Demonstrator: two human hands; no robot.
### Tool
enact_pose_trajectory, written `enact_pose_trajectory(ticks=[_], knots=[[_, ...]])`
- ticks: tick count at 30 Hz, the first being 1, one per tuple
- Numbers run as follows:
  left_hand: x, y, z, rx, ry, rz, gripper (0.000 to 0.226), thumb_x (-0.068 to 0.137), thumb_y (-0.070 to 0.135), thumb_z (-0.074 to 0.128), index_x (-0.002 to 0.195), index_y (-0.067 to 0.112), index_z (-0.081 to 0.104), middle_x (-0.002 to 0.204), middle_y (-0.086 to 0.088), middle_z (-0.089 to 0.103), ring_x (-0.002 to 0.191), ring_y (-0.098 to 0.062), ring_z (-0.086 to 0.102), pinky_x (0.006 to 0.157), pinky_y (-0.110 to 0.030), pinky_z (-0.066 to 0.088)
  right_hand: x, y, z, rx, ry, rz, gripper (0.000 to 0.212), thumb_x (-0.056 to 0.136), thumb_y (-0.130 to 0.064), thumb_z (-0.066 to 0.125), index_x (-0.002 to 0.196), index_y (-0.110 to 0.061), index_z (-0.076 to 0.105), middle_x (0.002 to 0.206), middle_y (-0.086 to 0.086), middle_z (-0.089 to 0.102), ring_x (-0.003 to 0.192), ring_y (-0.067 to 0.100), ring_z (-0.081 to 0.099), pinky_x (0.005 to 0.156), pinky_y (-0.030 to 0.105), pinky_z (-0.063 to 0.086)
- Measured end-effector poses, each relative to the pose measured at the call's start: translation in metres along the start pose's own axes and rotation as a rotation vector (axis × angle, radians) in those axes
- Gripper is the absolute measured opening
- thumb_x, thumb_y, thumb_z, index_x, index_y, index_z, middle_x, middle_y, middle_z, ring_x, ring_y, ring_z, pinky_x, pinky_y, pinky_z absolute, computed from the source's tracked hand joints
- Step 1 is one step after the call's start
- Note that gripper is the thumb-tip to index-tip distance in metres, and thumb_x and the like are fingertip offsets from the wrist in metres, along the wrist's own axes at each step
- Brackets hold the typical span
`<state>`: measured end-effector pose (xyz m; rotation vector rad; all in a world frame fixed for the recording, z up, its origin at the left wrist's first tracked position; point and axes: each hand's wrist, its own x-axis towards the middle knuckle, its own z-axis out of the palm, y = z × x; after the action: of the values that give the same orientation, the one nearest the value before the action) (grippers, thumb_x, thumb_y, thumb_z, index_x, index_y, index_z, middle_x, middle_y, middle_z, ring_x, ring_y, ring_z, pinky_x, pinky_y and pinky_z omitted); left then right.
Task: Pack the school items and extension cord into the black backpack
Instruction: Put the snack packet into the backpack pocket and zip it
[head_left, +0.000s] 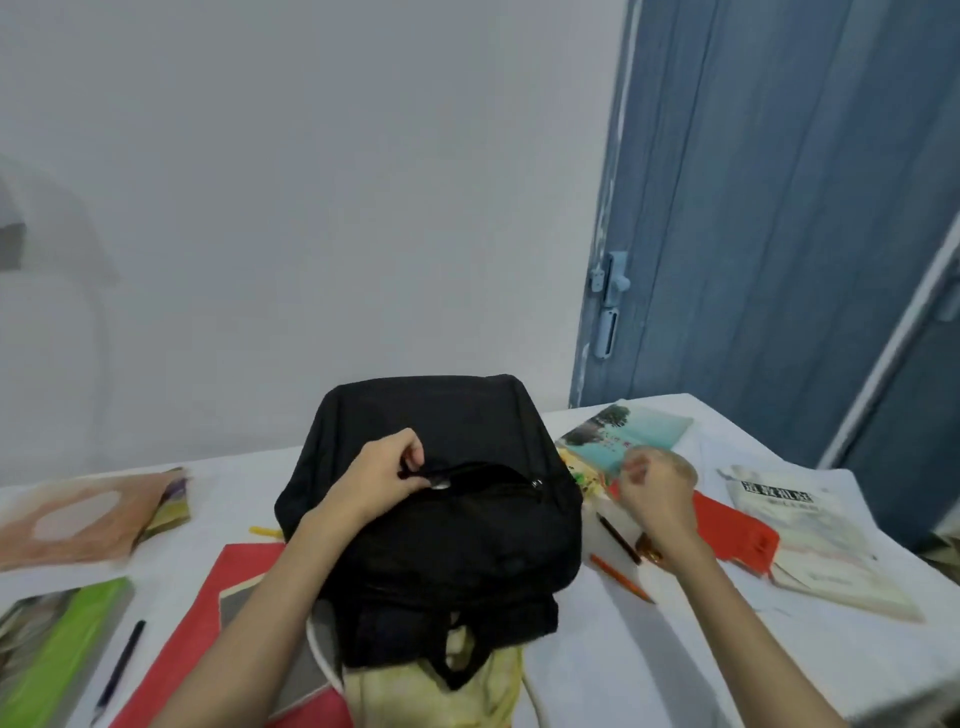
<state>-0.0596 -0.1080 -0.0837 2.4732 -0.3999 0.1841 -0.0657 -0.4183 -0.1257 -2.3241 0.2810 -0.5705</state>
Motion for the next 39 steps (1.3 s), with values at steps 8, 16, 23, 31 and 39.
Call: enact_pose_trajectory(ticks=[8, 16, 23, 31, 39], knots=[[-0.006, -0.006, 0.003, -0.050, 0.136, 0.153, 0.047, 0.069, -0.009, 0.068, 0.054, 0.033, 0.051, 0.077, 0.008, 0.056, 0.070, -0.012, 0.056, 0.066, -0.021, 0.043, -0.050, 0.057, -0.001, -0.515, -0.115, 0.281, 0.043, 0.077, -0.043, 0.064, 0.111, -0.017, 0.060, 0.118, 0.010, 0.045, 0.112, 0.034, 0.040, 0.092, 0.040, 0.039], [-0.010, -0.007, 0.003, -0.063, 0.187, 0.187, 0.049, 0.076, -0.005, 0.068, 0.063, 0.041, 0.062, 0.083, 0.018, 0.061, 0.081, 0.003, 0.059, 0.077, -0.005, 0.041, -0.061, 0.068, 0.003, -0.667, -0.010, 0.111, 0.019, 0.056, -0.015, 0.085, 0.068, -0.011, 0.071, 0.072, 0.011, 0.063, 0.074, 0.035, 0.058, 0.064, 0.038, 0.043], [-0.015, -0.006, 0.005, -0.054, 0.235, 0.182, 0.022, 0.081, -0.007, 0.062, 0.086, 0.010, 0.075, 0.087, 0.008, 0.064, 0.087, -0.011, 0.061, 0.081, 0.000, 0.036, -0.053, 0.037, -0.022, -0.511, 0.127, -0.043, 0.018, 0.072, -0.004, 0.073, 0.086, -0.001, 0.061, 0.079, 0.017, 0.064, 0.073, 0.038, 0.059, 0.060, 0.041, 0.043], [-0.015, -0.002, -0.003, -0.021, 0.278, 0.156, 0.025, 0.085, -0.007, 0.057, 0.093, 0.009, 0.074, 0.103, -0.003, 0.069, 0.099, -0.022, 0.062, 0.092, -0.027, 0.043, -0.032, -0.040, -0.059, 0.674, 0.167, 0.215, 0.005, 0.094, -0.010, 0.050, 0.091, -0.011, 0.053, 0.098, 0.020, 0.063, 0.086, 0.028, 0.059, 0.073, 0.039, 0.050], [-0.012, 0.009, -0.009, 0.017, 0.371, 0.224, 0.018, 0.088, 0.007, 0.060, 0.102, 0.009, 0.069, 0.111, 0.000, 0.064, 0.100, -0.008, 0.047, 0.092, -0.011, 0.027, -0.062, -0.123, -0.014, 0.855, -0.737, 0.591, 0.006, 0.093, -0.006, 0.053, 0.098, -0.004, 0.055, 0.081, 0.009, 0.061, 0.071, 0.017, 0.061, 0.041, 0.024, 0.051]])
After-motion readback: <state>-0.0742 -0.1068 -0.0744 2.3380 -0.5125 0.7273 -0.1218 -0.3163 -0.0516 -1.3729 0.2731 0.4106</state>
